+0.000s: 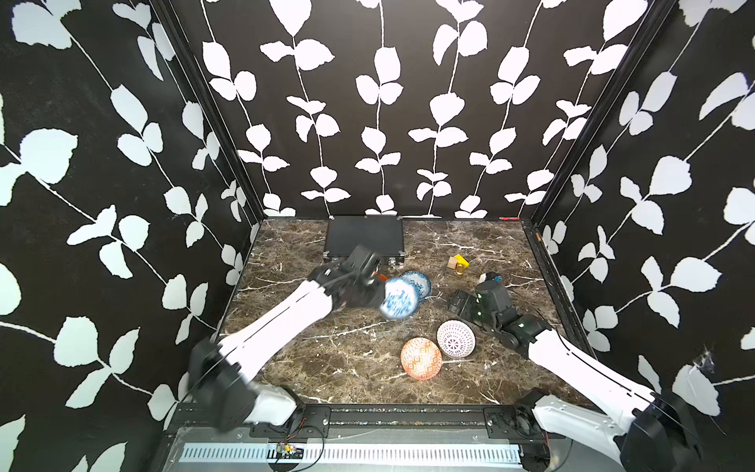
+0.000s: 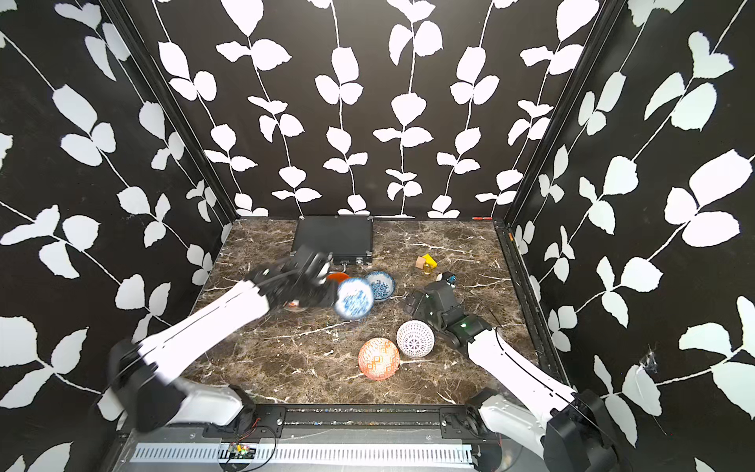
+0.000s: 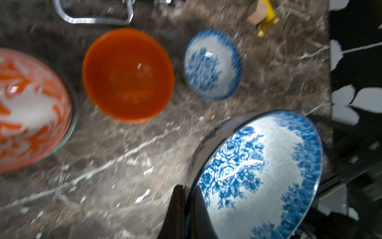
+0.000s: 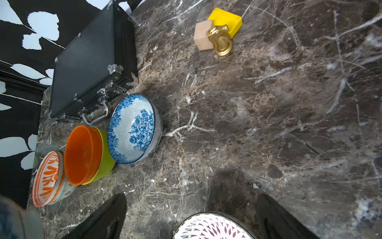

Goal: Stack the bowls
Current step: Place the bowl on the bowl.

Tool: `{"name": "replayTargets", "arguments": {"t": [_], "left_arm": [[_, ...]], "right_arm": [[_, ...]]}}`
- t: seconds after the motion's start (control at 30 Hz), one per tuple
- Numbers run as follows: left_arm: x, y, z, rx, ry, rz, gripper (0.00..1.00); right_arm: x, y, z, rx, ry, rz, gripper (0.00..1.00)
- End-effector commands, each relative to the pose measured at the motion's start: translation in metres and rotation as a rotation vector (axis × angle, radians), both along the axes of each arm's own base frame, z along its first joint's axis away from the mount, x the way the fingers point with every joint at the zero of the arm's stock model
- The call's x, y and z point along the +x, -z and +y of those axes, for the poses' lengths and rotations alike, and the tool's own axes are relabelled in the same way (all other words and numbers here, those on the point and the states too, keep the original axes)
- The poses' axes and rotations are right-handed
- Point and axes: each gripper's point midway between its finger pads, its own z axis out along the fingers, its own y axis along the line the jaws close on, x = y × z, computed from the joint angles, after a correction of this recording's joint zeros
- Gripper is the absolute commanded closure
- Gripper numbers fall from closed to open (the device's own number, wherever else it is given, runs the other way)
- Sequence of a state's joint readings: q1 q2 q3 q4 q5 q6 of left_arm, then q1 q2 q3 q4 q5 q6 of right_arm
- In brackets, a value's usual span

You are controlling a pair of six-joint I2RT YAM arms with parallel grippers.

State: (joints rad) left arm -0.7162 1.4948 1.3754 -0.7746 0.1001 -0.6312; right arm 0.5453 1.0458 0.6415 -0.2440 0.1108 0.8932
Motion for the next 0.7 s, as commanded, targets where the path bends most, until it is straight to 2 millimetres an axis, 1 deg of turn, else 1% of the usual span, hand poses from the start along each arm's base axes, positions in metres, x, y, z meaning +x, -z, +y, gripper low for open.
{"name": "replayTargets", "arguments": {"t": [0.0,0.07,0.13,0.2,0.3,0.4,0.5,0.67], "left_arm": [[0.025,-0.034,-0.031,-0.053,0.092,-0.068,1.0],[0.041,-0.029,-0.043,-0.044,0.097,-0.051,1.0],[0.05,-0.021,-0.054,-0.043,0.104,-0.031,1.0],[0.067,-0.011,-0.051,-0.04,0.08,-0.014,1.0],[0.079,0.001,-0.057,-0.029,0.087,0.0,1.0],[0.088,0.013,-0.06,-0.009,0.101,0.007,1.0],[0.095,0.026,-0.058,0.02,0.107,0.019,1.0],[0.099,0.044,-0.055,0.049,0.118,0.043,1.0]], "right_arm": [[0.004,-0.007,-0.001,0.01,0.023,-0.041,0.01],[0.004,-0.007,-0.001,0.009,0.021,-0.041,0.01],[0.004,-0.007,-0.001,0.007,0.021,-0.043,0.01],[0.005,-0.008,-0.002,0.006,0.021,-0.045,0.01],[0.005,-0.008,-0.001,0.006,0.02,-0.048,0.01],[0.005,-0.008,-0.001,0.006,0.019,-0.048,0.01],[0.005,-0.008,0.0,0.006,0.016,-0.047,0.01],[0.006,-0.007,0.001,0.004,0.014,-0.044,0.01]]}}
